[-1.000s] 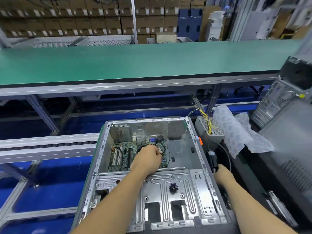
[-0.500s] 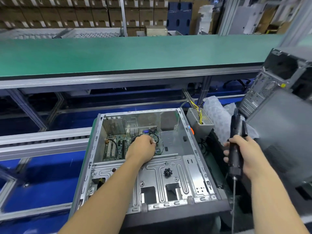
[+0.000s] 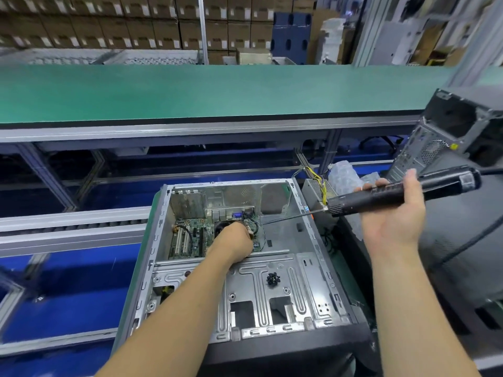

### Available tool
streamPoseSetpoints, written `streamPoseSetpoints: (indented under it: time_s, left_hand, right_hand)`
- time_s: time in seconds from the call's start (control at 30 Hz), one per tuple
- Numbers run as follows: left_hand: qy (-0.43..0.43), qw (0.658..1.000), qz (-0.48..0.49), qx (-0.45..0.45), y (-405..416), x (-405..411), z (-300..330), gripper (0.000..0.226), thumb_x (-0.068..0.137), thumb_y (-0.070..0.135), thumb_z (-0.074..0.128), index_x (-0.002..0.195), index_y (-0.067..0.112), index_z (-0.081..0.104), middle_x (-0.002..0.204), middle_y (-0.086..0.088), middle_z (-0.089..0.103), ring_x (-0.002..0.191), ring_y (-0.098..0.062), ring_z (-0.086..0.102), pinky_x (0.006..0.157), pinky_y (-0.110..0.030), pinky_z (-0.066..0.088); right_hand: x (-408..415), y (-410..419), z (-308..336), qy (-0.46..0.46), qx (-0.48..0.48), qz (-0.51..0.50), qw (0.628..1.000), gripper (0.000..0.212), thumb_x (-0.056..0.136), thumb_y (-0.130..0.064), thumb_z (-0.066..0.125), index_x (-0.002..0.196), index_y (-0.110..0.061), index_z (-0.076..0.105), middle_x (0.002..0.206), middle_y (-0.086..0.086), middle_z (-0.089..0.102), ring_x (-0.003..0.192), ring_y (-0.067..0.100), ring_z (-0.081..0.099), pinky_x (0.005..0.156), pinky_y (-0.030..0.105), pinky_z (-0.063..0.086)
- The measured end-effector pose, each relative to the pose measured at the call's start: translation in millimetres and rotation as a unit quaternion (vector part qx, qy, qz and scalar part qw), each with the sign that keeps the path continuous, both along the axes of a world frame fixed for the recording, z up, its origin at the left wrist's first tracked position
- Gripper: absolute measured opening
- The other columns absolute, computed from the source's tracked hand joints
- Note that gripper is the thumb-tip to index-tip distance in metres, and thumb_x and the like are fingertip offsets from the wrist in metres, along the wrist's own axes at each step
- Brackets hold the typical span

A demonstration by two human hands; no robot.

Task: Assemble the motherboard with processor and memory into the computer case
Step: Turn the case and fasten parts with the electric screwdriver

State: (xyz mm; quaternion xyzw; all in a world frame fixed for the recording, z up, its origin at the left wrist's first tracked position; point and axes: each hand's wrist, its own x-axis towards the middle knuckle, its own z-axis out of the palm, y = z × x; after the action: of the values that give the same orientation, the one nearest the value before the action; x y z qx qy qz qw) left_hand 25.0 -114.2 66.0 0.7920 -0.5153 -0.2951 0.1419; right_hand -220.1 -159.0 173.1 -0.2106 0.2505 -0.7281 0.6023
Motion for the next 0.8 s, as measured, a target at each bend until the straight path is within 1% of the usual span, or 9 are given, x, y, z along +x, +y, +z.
streamPoseSetpoints:
  time_s: [0.1, 0.17, 0.2, 0.27, 0.37, 0.43, 0.6, 0.7, 0.8]
  left_hand:
    - [0.013, 0.999, -0.032, 0.031, 0, -2, 3, 0.021, 0.093, 0.010, 0.056, 0.081, 0.001, 0.070, 0.080, -0.014, 0.071, 0.079, -0.032, 0.066, 0.080, -0.041, 0.056]
    - [0.013, 0.998, -0.048, 0.047, -1, -2, 1, 0.023, 0.095, 0.008, 0.053, 0.098, -0.002, 0.073, 0.101, -0.018, 0.072, 0.097, -0.033, 0.067, 0.087, -0.040, 0.056]
    - [0.012, 0.997, -0.050, 0.051, -3, -1, -1, 0.023, 0.095, 0.010, 0.054, 0.101, -0.002, 0.073, 0.103, -0.016, 0.072, 0.098, -0.032, 0.066, 0.088, -0.038, 0.055]
    - [0.012, 0.998, -0.042, 0.047, -8, 1, -5, 0.017, 0.093, 0.013, 0.058, 0.096, 0.003, 0.072, 0.095, -0.009, 0.068, 0.087, -0.027, 0.062, 0.084, -0.032, 0.054]
    - [0.027, 0.999, -0.022, 0.026, -18, 9, -10, 0.012, 0.089, 0.014, 0.066, 0.078, 0.010, 0.069, 0.082, -0.008, 0.067, 0.078, -0.025, 0.061, 0.083, -0.039, 0.058]
    - [0.029, 1.000, 0.006, -0.009, -26, 18, -12, 0.014, 0.088, 0.020, 0.071, 0.076, 0.014, 0.075, 0.083, -0.003, 0.072, 0.083, -0.020, 0.067, 0.083, -0.035, 0.058]
    - [0.024, 0.994, 0.050, -0.099, -40, 36, -21, 0.010, 0.089, 0.029, 0.071, 0.083, 0.023, 0.078, 0.090, 0.008, 0.072, 0.088, -0.013, 0.065, 0.085, -0.033, 0.054]
    - [0.037, 0.986, 0.088, -0.136, -45, 38, -29, 0.009, 0.090, 0.029, 0.070, 0.082, 0.027, 0.074, 0.080, 0.017, 0.065, 0.083, -0.008, 0.062, 0.083, -0.031, 0.054]
    - [0.049, 0.984, 0.088, -0.146, -47, 40, -38, 0.008, 0.090, 0.027, 0.070, 0.084, 0.025, 0.075, 0.088, 0.011, 0.069, 0.087, -0.012, 0.063, 0.083, -0.029, 0.051]
  right_hand:
    - [21, -8, 6, 0.023, -0.043, -0.026, 0.998, 0.038, 0.093, -0.027, 0.065, 0.119, -0.009, 0.043, 0.079, 0.007, 0.059, 0.072, 0.022, 0.059, 0.074, 0.038, 0.054]
    - [36, -15, 9, 0.074, -0.059, -0.048, 0.994, 0.038, 0.088, -0.017, 0.069, 0.116, -0.007, 0.045, 0.083, 0.015, 0.062, 0.071, 0.028, 0.061, 0.073, 0.042, 0.055]
    - [44, -20, 8, 0.104, -0.065, -0.066, 0.990, 0.035, 0.087, -0.013, 0.070, 0.111, -0.007, 0.046, 0.082, 0.016, 0.063, 0.069, 0.030, 0.061, 0.073, 0.045, 0.055]
    - [57, -30, 3, 0.164, -0.091, -0.095, 0.978, 0.030, 0.085, -0.012, 0.071, 0.104, -0.012, 0.048, 0.074, 0.006, 0.064, 0.066, 0.028, 0.061, 0.078, 0.049, 0.057]
    - [75, -42, -4, 0.202, -0.129, -0.086, 0.967, 0.034, 0.082, -0.018, 0.073, 0.106, -0.022, 0.050, 0.073, -0.005, 0.066, 0.070, 0.027, 0.063, 0.085, 0.049, 0.055]
    - [83, -54, -10, 0.205, -0.133, -0.074, 0.967, 0.037, 0.082, -0.021, 0.074, 0.109, -0.021, 0.049, 0.077, -0.003, 0.065, 0.070, 0.026, 0.063, 0.080, 0.045, 0.055]
    - [102, -72, -30, 0.232, -0.137, -0.028, 0.963, 0.028, 0.080, -0.020, 0.072, 0.102, -0.022, 0.054, 0.073, 0.002, 0.065, 0.070, 0.030, 0.062, 0.078, 0.044, 0.055]
    - [102, -78, -40, 0.193, -0.117, 0.016, 0.974, 0.024, 0.079, -0.014, 0.071, 0.096, -0.019, 0.055, 0.074, 0.010, 0.060, 0.066, 0.029, 0.060, 0.073, 0.040, 0.054]
    - [97, -83, -44, 0.160, -0.103, 0.035, 0.981, 0.016, 0.078, -0.012, 0.072, 0.081, -0.024, 0.062, 0.072, 0.010, 0.059, 0.067, 0.030, 0.058, 0.074, 0.045, 0.051]
